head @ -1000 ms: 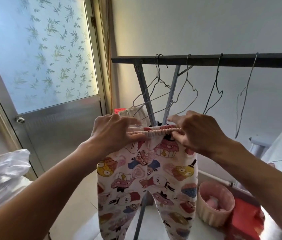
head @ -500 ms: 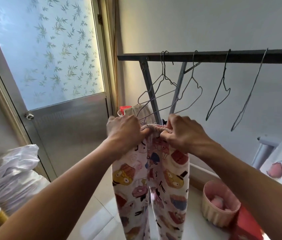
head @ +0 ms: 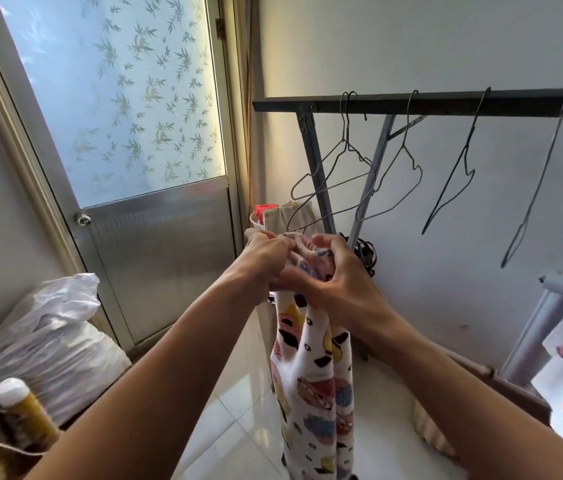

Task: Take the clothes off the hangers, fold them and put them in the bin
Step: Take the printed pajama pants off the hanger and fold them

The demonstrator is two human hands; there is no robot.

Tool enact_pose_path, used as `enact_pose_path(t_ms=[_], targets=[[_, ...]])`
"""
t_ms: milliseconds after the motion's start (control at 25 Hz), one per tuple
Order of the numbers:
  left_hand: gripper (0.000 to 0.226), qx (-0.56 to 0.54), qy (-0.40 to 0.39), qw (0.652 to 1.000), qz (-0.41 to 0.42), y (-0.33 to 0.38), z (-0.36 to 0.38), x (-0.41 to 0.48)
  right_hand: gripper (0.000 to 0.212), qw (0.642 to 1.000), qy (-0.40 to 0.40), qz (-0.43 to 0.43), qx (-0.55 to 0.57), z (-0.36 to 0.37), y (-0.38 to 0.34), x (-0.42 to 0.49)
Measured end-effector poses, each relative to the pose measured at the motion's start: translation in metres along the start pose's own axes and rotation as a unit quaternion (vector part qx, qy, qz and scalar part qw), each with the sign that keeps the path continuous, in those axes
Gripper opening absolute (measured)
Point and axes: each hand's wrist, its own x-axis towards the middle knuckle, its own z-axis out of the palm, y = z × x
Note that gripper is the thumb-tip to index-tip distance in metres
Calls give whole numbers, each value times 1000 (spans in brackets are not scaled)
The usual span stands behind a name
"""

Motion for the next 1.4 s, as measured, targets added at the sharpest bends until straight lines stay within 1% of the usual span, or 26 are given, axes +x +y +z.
enact_pose_path(t_ms=[40,80,120,200,240,280,320,360,400,440,480,520,560,640,720,760,840,880,920,1000,1080,1160,1240,1280,1360,1400], targets=[[37,-24,0,1000,4,2,-3,-3,74,999,-7,-27,-33,2,1,0],[36,-42,-9,999,16,1,-7,-3,73,998,2,-45,-51,4,2,2],[34,-56,-23,998,32,1,-11,-5,67,998,22,-50,-44,4,0,5],[36,-54,-41,993,94,-4,-22,-9,59,997,64,-37,20,1,-5,10],[45,-21,-36,990,134,-8,-30,-8,57,995,73,-27,65,-2,-6,13],[61,20,-34,985,166,-12,-39,-7,54,990,76,-17,116,-5,-8,16],[77,50,-43,981,185,-17,-46,-6,53,984,72,-10,164,-7,-9,20],[85,62,-66,978,189,-22,-51,-5,54,977,64,-6,202,-9,-11,24],[80,51,-98,975,191,-25,-54,-6,58,972,54,-5,228,-11,-12,28],[64,34,-126,972,195,-27,-55,-8,63,969,46,-4,245,-14,-12,33],[45,25,-136,969,204,-26,-56,-10,66,966,40,-3,255,-16,-14,36],[31,20,-133,967,214,-23,-57,-13,67,964,38,-4,262,-18,-14,40],[27,11,-130,967,219,-21,-58,-13,68,963,37,-5,268,-21,-13,43],[29,-27,-133,969,208,-17,-62,-12,69,958,41,-4,283,-26,-8,48],[28,-82,-127,973,176,-12,-61,-12,65,958,31,1,284,-30,0,49],[28,-101,-123,974,163,-11,-60,-13,70,961,5,17,278,-31,6,47],[30,-114,-112,976,146,-8,-57,-14,90,960,-82,76,257,-29,19,37],[31,-118,-103,978,139,-7,-57,-13,90,954,-132,100,252,-27,26,30],[33,-125,-94,979,129,-5,-58,-13,83,946,-172,114,252,-23,33,23],[35,-138,-85,981,106,-3,-62,-13,70,930,-219,123,268,-15,42,12],[37,-145,-100,980,97,-7,-69,-12,63,917,-223,122,307,-7,44,8],[44,-162,-155,969,105,-18,-79,-14,51,903,-208,114,358,-3,39,10],[66,-161,-228,953,114,-43,-91,-15,32,888,-177,120,406,1,30,15],[75,-149,-257,948,114,-57,-97,-17,26,882,-168,126,421,2,26,19],[77,-128,-291,943,101,-87,-108,-23,24,876,-155,144,433,2,19,28],[74,-116,-293,944,98,-99,-112,-27,28,876,-147,158,432,3,16,33]])
